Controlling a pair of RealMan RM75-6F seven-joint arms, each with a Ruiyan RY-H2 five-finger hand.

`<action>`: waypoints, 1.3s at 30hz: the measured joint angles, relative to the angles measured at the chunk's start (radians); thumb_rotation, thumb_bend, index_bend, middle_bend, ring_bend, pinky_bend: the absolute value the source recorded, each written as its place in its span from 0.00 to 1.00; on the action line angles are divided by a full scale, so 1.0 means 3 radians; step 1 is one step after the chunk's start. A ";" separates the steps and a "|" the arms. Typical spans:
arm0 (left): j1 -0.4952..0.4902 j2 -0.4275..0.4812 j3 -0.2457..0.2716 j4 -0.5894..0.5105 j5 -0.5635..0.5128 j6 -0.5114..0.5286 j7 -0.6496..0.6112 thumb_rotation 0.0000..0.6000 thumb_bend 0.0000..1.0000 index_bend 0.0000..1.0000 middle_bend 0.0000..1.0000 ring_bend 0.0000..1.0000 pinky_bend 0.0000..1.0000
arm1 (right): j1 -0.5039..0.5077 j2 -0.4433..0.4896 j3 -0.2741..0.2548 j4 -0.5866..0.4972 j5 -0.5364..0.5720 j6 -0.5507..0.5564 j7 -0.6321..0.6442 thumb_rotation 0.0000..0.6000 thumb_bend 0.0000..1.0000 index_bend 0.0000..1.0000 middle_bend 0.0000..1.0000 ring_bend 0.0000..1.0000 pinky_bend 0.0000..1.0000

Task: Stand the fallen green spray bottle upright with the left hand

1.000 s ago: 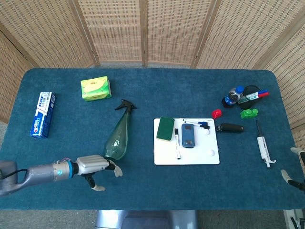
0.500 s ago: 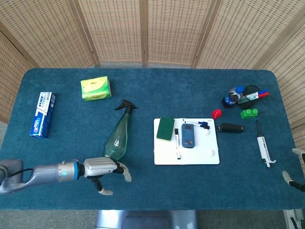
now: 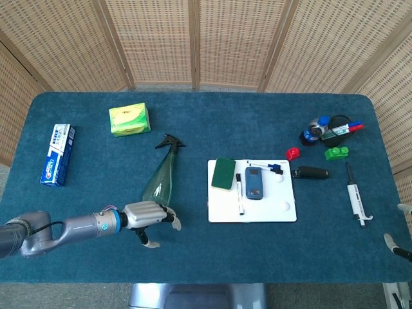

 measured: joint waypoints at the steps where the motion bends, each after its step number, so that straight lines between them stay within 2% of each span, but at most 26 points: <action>1: 0.0010 0.0017 0.0014 -0.0013 -0.0023 -0.0038 0.0065 0.90 0.37 0.23 0.28 0.18 0.22 | -0.0002 -0.0001 -0.0002 0.0000 -0.0001 -0.0002 0.0006 1.00 0.31 0.25 0.30 0.02 0.05; 7: 0.0112 0.0150 0.0092 -0.0058 -0.0196 -0.0180 0.0301 0.91 0.37 0.23 0.28 0.18 0.22 | -0.0020 -0.0003 -0.0016 -0.0002 -0.0013 -0.0009 0.0063 1.00 0.31 0.25 0.30 0.02 0.05; 13: 0.0253 0.0332 0.0144 -0.0058 -0.0319 -0.0159 0.0411 0.90 0.37 0.22 0.28 0.18 0.22 | -0.0042 0.0004 -0.0024 -0.0009 -0.0029 0.0009 0.0093 1.00 0.31 0.25 0.30 0.02 0.05; 23: 0.0521 0.0551 0.0113 -0.0025 -0.0536 -0.0068 0.0571 0.90 0.37 0.21 0.28 0.17 0.23 | -0.0045 0.0007 -0.0020 -0.0016 -0.0044 0.0008 0.0116 1.00 0.31 0.25 0.30 0.02 0.05; 27: 0.0563 0.0631 0.0101 -0.0059 -0.0554 -0.0061 0.0554 0.90 0.37 0.25 0.29 0.20 0.24 | -0.0042 0.0012 -0.0016 -0.0015 -0.0043 0.0001 0.0118 1.00 0.31 0.25 0.30 0.02 0.06; 30: 0.0551 0.0693 0.0127 -0.0138 -0.0479 -0.0036 0.0372 0.91 0.37 0.28 0.30 0.21 0.28 | -0.0036 0.0010 -0.0011 -0.0013 -0.0040 -0.0006 0.0117 1.00 0.31 0.25 0.30 0.02 0.06; 33: 0.0521 0.0784 0.0179 -0.0207 -0.0288 0.0078 -0.0015 0.90 0.37 0.28 0.32 0.22 0.29 | -0.0027 0.0002 -0.0009 -0.0011 -0.0040 -0.0021 0.0116 1.00 0.31 0.25 0.30 0.02 0.05; 37: 0.0465 0.0967 0.0258 -0.0228 0.0143 0.0448 -0.0637 0.90 0.37 0.26 0.31 0.22 0.29 | -0.0007 -0.0010 -0.0006 -0.0005 -0.0044 -0.0047 0.0113 1.00 0.31 0.25 0.30 0.02 0.05; 39: 0.0439 0.1088 0.0263 -0.0232 0.0289 0.0624 -0.0781 0.88 0.37 0.26 0.30 0.22 0.29 | -0.0007 -0.0011 -0.0003 0.0002 -0.0046 -0.0045 0.0124 1.00 0.31 0.25 0.30 0.02 0.05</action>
